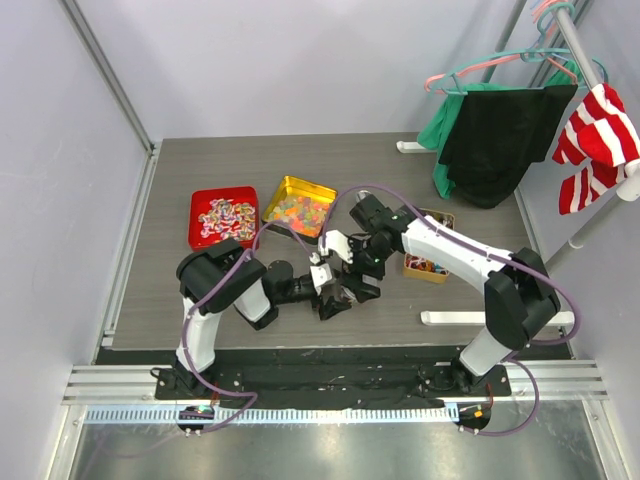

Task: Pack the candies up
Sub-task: Close the bottle lid on the packing bottle.

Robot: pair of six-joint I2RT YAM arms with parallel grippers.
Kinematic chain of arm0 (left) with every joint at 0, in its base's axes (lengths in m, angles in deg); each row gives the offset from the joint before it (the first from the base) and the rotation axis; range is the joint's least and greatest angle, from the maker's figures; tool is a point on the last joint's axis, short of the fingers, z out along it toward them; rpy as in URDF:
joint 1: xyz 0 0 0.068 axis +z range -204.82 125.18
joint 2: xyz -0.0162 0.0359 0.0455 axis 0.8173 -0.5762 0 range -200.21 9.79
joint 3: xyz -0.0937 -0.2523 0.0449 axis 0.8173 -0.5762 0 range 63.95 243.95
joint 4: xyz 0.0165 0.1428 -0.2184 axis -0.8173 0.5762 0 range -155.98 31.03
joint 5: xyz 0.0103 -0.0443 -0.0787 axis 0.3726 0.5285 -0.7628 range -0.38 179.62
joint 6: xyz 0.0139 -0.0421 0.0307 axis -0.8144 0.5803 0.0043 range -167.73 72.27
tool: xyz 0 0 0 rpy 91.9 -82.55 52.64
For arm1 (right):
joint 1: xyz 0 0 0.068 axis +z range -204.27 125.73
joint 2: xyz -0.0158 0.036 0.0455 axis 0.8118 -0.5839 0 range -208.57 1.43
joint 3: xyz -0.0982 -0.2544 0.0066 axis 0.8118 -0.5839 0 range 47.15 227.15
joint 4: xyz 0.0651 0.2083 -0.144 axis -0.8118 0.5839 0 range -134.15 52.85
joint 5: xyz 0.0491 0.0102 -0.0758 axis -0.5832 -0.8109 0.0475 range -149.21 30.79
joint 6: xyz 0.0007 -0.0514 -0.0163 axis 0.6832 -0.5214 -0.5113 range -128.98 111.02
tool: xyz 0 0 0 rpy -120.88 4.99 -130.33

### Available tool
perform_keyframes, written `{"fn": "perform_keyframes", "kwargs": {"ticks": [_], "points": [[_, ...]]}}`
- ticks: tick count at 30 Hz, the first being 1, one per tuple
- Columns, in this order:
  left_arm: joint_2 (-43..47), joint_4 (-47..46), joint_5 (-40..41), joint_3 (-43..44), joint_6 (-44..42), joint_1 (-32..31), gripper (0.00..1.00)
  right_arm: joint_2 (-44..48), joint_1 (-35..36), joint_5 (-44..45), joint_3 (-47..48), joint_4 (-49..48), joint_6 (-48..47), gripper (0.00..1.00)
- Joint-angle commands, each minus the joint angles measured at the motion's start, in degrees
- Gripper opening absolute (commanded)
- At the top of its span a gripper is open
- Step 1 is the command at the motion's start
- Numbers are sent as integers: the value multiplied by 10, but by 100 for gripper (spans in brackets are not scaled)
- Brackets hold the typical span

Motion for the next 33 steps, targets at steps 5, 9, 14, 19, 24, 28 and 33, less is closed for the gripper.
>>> {"fn": "perform_keyframes", "kwargs": {"ticks": [5, 9, 14, 19, 24, 28, 33], "points": [[-12, -97, -19, 1, -6, 4, 88, -20, 10, 12, -4, -85, 46, 58], [-12, -97, -18, 1, -6, 4, 89, -33, 10, 15, -1, -92, 53, 58], [-10, -97, -19, 1, -6, 4, 89, -36, 10, 18, -5, -99, 55, 58], [-11, -97, -18, 1, -5, 5, 89, -23, 10, 39, -15, -107, 54, 59], [-12, -97, -16, 2, -2, 5, 89, 8, 10, 41, -15, -111, 56, 58], [-12, -97, -16, 3, -2, 5, 89, 21, 9, 48, -15, -110, 56, 58], [-13, -97, -15, 4, -1, 6, 89, 33, 5, 56, -25, -110, 52, 58]]}}
